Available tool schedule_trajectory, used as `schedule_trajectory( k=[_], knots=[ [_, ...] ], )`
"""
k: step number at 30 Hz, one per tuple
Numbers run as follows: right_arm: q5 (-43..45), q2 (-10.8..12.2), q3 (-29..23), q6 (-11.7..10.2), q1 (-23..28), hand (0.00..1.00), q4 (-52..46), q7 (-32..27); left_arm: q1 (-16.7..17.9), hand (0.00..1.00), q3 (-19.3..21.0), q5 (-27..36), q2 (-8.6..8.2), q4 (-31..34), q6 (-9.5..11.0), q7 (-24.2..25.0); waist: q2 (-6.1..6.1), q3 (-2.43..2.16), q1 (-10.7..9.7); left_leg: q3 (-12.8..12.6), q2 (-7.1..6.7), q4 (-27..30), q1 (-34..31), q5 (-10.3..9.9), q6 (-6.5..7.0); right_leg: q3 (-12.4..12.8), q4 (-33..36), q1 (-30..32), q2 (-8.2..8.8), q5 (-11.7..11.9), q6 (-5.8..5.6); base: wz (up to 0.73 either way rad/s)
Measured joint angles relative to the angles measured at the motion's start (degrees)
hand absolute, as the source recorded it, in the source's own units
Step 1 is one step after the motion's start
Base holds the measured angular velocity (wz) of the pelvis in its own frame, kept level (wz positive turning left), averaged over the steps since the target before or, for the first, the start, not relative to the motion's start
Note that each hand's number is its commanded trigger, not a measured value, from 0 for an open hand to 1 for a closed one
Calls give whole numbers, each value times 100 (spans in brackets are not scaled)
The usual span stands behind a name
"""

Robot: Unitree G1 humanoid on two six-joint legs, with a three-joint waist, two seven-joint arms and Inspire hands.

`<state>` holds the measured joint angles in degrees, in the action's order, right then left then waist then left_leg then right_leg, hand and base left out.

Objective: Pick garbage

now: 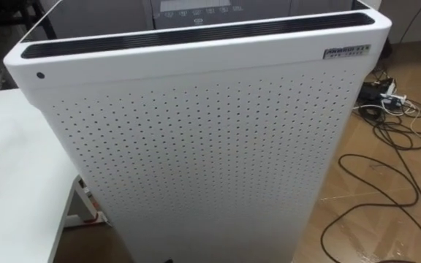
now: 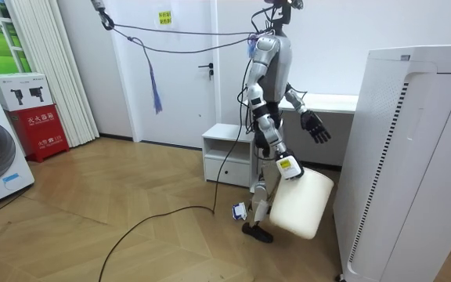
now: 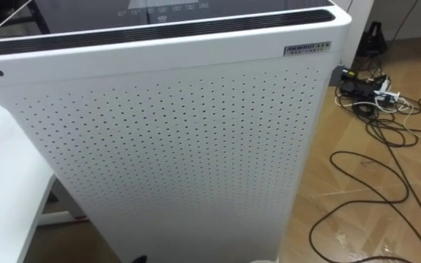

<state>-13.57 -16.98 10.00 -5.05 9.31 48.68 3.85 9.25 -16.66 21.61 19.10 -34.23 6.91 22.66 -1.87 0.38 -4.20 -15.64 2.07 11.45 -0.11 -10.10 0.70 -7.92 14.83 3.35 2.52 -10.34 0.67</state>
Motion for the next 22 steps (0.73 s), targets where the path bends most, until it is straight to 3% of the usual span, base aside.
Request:
schedule_trajectory(
  k=[4, 9, 11, 13, 17, 22],
  knots=[
    [-4, 84, -11, -39, 48, 100, 247, 1, 67, 0, 203, -4, -68, -418, 25, -186, 82, 44, 18, -6, 2, -11, 52, -16, -26, 12, -15, -35, -9, -35, 5, -1],
    [-61, 127, -43, -51, 151, 100, 324, 6, 248, 0, 346, -12, -72, -758, 117, -404, 130, 10, 119, -14, 32, -10, 72, -54, -76, 81, -25, -27, -58, -46, 17, -7],
    [-53, 174, -106, -64, 135, 100, 469, 21, 222, 0, 348, -165, -147, -1028, 123, -461, 132, -34, 138, -10, 40, -11, 81, -61, -88, 82, -39, -38, -71, -51, 26, 0],
    [-33, 217, -131, -69, 130, 100, 565, 38, 152, 0, 349, -219, -292, -1512, 144, -507, 113, -50, 152, -10, 44, -12, 108, -65, -94, 83, -46, -61, -79, -54, 32, 0],
    [-50, 341, -312, -134, 81, 100, 891, 68, 178, 0, 347, -215, -440, -2083, 164, -691, 144, -16, 143, -6, 46, -26, 281, -74, -109, 84, -146, -261, -88, -53, 36, -1],
    [-90, 521, -515, -174, 3, 100, 1316, 44, 75, 0, 436, -196, -674, -2824, 184, -936, 122, -12, 152, -8, 46, -147, 390, -78, -116, 130, -211, -331, -112, -46, 25, -2]
  ],
)
